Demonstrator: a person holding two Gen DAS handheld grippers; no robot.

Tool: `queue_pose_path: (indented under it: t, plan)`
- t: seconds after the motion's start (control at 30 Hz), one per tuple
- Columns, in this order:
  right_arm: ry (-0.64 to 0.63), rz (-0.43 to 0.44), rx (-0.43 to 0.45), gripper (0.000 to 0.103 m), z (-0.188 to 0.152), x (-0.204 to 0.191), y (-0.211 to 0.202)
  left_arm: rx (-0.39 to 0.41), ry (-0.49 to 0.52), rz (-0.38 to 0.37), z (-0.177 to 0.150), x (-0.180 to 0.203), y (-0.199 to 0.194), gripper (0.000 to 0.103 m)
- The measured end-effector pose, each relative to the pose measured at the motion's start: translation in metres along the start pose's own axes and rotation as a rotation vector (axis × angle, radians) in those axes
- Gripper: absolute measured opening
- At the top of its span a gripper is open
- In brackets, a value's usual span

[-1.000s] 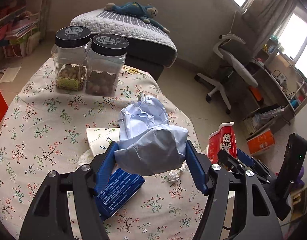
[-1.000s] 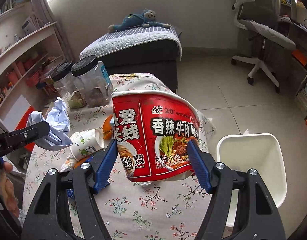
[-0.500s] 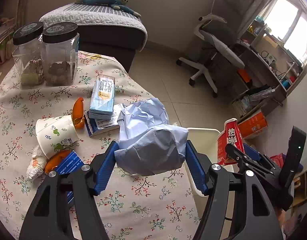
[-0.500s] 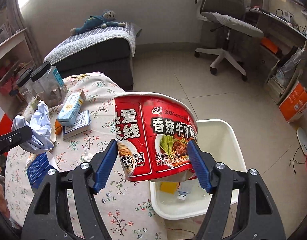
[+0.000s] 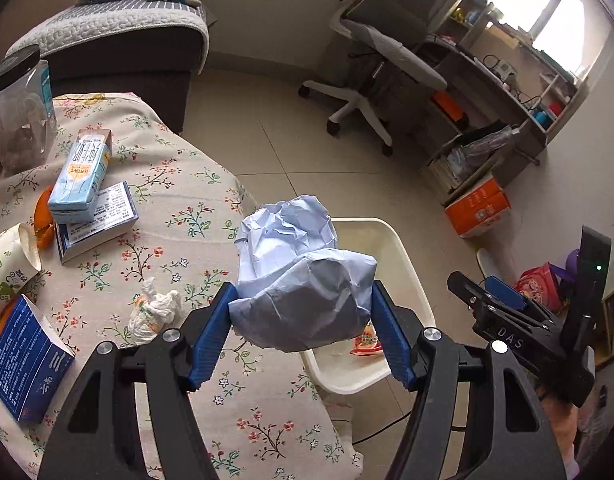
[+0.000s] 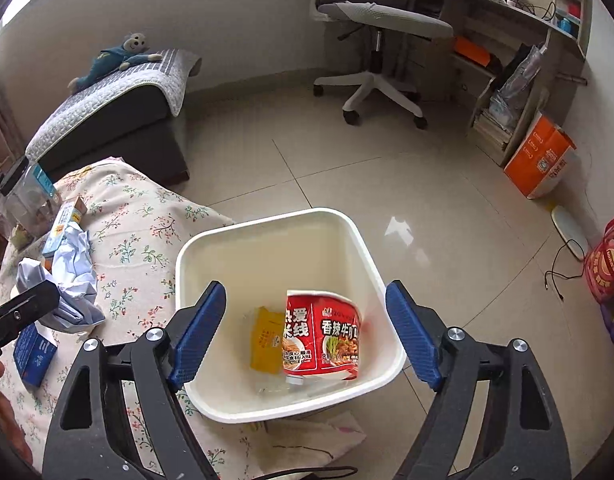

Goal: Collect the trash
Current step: 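Carry the red noodle cup and white paper over the bin and release both, then grasp the white tissue with the left gripper while the right gripper grasps the blue box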

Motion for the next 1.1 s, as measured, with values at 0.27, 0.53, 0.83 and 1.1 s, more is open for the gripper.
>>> queue_pose_path:
  t: [0.27, 0.53, 0.83, 1.1]
  plan:
    - [0.055, -0.102, 0.02, 0.09, -0.006, 0.044, -0.003, -0.048, 0.076, -0.046, -0.013, 0.046, 0.034, 0.066]
    - [0.113, -0.185, 0.025, 0.093, -0.01, 0.075, -0.003, -0.075, 0.11, -0.114, -0.022, 0.07, 0.053, 0.076]
    - [0.036, -0.188, 0.087, 0.096, -0.005, 0.046, -0.016, -0.001, 0.102, 0.02, -0.013, 0.053, 0.03, 0.083]
    - [-0.026, -0.157, 0.118, 0.096, 0.001, 0.007, -0.029, 0.057, 0.094, 0.15, -0.007, 0.019, -0.003, 0.085]
Point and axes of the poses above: each gripper's, at about its wrist camera, not at the fingertips, and y roughly the way its jaws point, x to its right, z to its top, the point moved 5 cm from there along y, roughly the way its jaws point, and after that the axes turned 1 degree about -y, right-handed, at the moved point
